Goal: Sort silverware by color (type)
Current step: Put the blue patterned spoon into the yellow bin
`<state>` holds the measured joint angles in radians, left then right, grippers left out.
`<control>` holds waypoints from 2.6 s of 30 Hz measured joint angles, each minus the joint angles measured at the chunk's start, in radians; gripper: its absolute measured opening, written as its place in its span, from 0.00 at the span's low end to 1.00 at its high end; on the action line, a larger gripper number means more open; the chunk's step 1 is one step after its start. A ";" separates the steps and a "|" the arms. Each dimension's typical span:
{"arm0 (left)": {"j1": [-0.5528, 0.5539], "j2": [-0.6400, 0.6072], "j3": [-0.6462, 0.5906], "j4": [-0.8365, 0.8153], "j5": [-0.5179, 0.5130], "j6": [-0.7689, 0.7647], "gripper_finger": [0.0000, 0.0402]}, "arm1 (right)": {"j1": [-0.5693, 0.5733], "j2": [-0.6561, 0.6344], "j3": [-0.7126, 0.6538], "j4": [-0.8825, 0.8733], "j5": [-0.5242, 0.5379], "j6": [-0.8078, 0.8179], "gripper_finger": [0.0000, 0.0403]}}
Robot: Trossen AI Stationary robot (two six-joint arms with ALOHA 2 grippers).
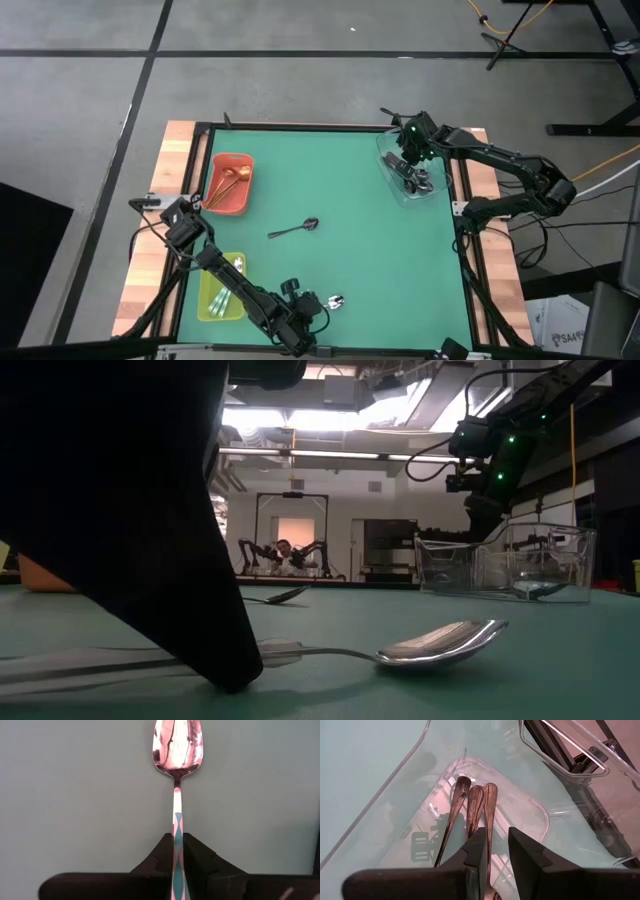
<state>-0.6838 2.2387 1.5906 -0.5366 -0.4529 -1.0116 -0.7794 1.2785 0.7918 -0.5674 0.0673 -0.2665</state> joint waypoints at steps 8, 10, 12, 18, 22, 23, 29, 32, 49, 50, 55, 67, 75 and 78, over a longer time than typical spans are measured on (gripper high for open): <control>0.003 0.005 0.060 -0.070 0.007 0.001 0.04 | 0.000 0.000 0.000 0.000 0.000 0.000 0.17; 0.004 0.005 0.089 -0.104 0.008 0.000 0.04 | 0.000 0.000 0.000 0.000 0.000 0.000 0.17; 0.005 0.005 0.117 -0.150 0.007 0.001 0.04 | 0.000 0.000 0.000 0.000 0.000 0.000 0.17; 0.010 0.003 0.243 -0.295 0.005 0.000 0.04 | 0.000 0.000 0.000 0.000 0.000 0.000 0.17; 0.011 0.003 0.331 -0.414 0.004 -0.006 0.04 | 0.000 0.000 0.000 0.000 0.000 0.000 0.17; 0.011 0.003 0.352 -0.444 0.003 -0.007 0.04 | 0.000 0.000 0.000 0.000 0.000 0.000 0.17; 0.014 0.002 0.466 -0.604 0.002 -0.028 0.04 | 0.000 0.000 0.000 0.000 0.000 0.000 0.17; 0.015 0.001 0.514 -0.685 0.001 -0.088 0.04 | 0.000 0.000 0.000 0.000 0.000 0.000 0.17; 0.014 0.000 0.687 -1.038 0.209 -0.519 0.04 | 0.000 0.000 0.000 -0.001 0.000 0.000 0.17; 0.014 0.000 0.687 -1.036 0.221 -0.530 0.04 | 0.000 0.000 0.000 -0.001 0.000 0.000 0.17; 0.014 0.000 0.687 -1.035 0.304 -0.618 0.04 | 0.000 0.000 0.000 -0.003 0.000 0.000 0.17; 0.005 -0.004 0.687 -1.035 0.418 -0.739 0.04 | 0.000 0.000 0.000 -0.003 0.000 0.000 0.17; 0.007 -0.111 0.558 -1.034 0.418 -0.740 0.04 | 0.000 0.000 0.000 -0.002 0.000 0.000 0.17; -0.001 -0.174 0.459 -1.034 0.438 -0.770 0.04 | 0.000 0.000 0.000 -0.002 0.000 0.000 0.17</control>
<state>-0.6849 2.0645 2.0494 -1.5706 -0.0148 -1.7814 -0.7793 1.2785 0.7914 -0.5694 0.0669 -0.2665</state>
